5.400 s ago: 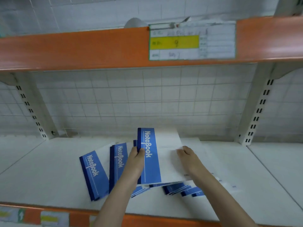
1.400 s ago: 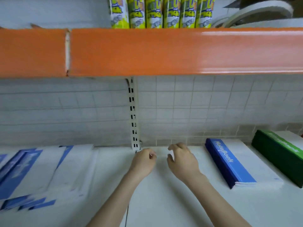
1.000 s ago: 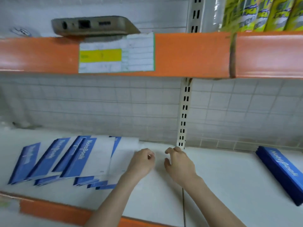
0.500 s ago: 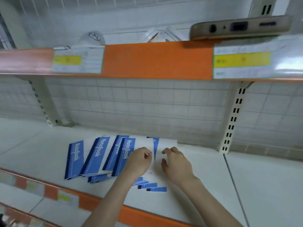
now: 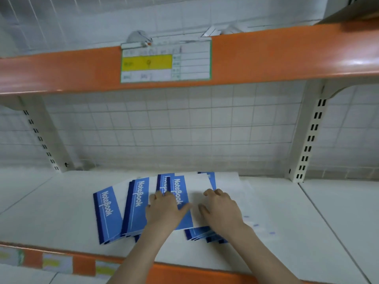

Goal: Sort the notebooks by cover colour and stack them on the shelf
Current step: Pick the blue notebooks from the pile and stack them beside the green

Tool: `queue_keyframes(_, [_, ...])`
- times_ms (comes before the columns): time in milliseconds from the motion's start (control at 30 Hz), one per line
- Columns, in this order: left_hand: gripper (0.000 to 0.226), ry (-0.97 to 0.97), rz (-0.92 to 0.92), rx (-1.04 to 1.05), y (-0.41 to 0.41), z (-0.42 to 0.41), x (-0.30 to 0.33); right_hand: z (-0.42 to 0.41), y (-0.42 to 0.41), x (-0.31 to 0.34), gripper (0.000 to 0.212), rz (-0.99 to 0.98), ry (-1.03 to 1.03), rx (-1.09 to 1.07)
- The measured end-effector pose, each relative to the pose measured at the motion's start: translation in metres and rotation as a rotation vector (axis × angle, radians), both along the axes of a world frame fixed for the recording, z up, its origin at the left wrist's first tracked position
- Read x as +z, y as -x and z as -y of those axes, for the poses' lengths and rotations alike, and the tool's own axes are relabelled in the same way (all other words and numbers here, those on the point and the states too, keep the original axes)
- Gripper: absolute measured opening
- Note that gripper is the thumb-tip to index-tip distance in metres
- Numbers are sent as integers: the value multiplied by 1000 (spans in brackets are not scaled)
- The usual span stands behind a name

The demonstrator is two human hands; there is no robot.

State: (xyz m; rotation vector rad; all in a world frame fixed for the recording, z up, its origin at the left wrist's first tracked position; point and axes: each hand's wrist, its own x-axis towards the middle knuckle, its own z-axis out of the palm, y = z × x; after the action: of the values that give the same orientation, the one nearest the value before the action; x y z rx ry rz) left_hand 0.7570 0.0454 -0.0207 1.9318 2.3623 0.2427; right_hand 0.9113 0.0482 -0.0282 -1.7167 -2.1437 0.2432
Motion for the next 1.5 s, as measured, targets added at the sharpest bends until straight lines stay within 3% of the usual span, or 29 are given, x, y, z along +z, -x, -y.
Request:
queue_keyframes(100, [79,-14,10,-31,3,-4,-3,2,16,-3,54,51,4,87])
queue_keyframes(200, [59,-48,145,-92,6,-5,-4,5,29,-7,70,72,67,301])
queue_keyframes(300, [51,-65,378,-140,19,-7,-5,6,42,-9,103,139,171,382])
queue_keyframes(433, [53,-59,750,-152,45,-8,-6,2,55,-6,100,184,240,357])
queue_keyframes(467, [51,-91,723,-154,51,-7,-7,2,55,-5,96,184,255,362])
queue_keyframes(533, [40,-177,487,-110,59,-4,-11,2,51,-3,83,88,288,375])
queue_keyframes(600, [40,-191,231,-71,64,-3,-14,1,49,2,71,-173,320,330])
queue_keyframes(633, [46,-175,208,-69,63,-3,-15,0,50,6,68,-333,324,285])
queue_keyframes(700, [57,-133,347,-112,60,-3,-16,0,57,12,68,-576,293,207])
queue_keyframes(767, [59,-111,537,-136,54,-5,-13,2,67,14,72,-630,256,191])
queue_keyframes(933, [16,-25,1002,-20,52,-11,0,4,93,-1,63,-555,302,290])
queue_keyframes(1033, [26,-4,1227,-10,60,-8,0,1,89,0,69,-541,309,338])
queue_keyframes(1133, [28,-16,1431,35,66,-5,2,1,79,-3,85,-329,273,396])
queue_keyframes(1200, [28,-37,1497,25,65,-5,1,2,75,-4,92,-235,206,407])
queue_keyframes(1367, [27,-152,1656,-87,51,-7,10,6,63,10,109,-231,117,423])
queue_keyframes(1500, [26,-226,1719,-234,36,-12,19,6,45,24,87,-286,-4,393])
